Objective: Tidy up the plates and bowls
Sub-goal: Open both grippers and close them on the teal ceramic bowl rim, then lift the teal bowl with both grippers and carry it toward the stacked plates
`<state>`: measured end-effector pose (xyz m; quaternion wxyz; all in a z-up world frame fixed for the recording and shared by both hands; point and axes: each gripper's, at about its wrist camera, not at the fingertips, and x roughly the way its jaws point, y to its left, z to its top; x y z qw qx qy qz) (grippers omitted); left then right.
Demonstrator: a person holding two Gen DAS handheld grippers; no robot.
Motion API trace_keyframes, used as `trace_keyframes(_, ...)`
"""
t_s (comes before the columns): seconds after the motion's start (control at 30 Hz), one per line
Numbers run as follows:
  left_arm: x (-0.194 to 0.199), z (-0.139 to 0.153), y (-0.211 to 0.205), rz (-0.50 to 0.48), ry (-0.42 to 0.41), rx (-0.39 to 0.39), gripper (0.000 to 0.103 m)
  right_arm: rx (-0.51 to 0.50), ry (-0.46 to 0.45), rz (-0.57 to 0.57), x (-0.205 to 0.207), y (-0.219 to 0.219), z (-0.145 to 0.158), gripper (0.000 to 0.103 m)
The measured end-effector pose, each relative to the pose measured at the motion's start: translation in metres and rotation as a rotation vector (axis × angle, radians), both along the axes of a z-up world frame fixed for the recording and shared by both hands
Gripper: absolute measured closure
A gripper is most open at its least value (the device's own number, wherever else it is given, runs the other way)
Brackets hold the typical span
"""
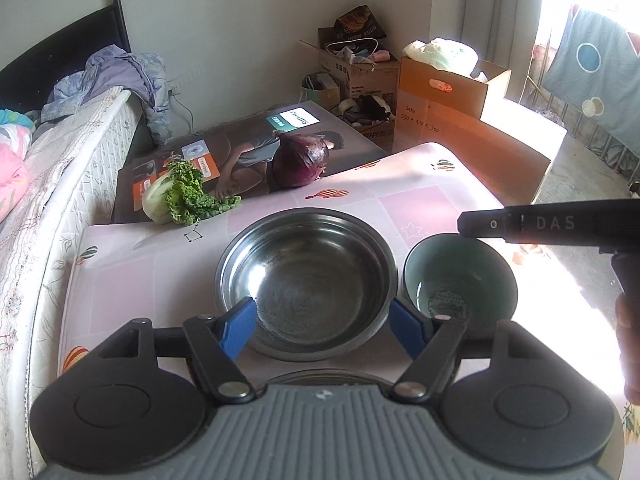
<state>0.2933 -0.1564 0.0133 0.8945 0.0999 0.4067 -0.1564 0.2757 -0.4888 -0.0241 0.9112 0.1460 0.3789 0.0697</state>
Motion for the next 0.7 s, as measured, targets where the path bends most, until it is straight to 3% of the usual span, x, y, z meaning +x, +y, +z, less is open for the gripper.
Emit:
trace_keyframes(0.2, 0.0, -0.011, -0.025, -0.043, 0.051, -0.038, 0.035, 0.011, 0.056, -0.059, -0.011, -0.039, -0.02, 0.06)
trace_keyframes(0.5, 0.01, -0.034, -0.054, -0.043, 0.115, 0.012, 0.071, 0.079, 0.129, -0.044, 0.005, -0.054, -0.056, 0.062)
trace_keyframes(0.7, 0.015, -0.043, -0.065, -0.035, 0.137, 0.051, 0.086, 0.13, 0.18, -0.041, 0.019, -0.057, -0.078, 0.084)
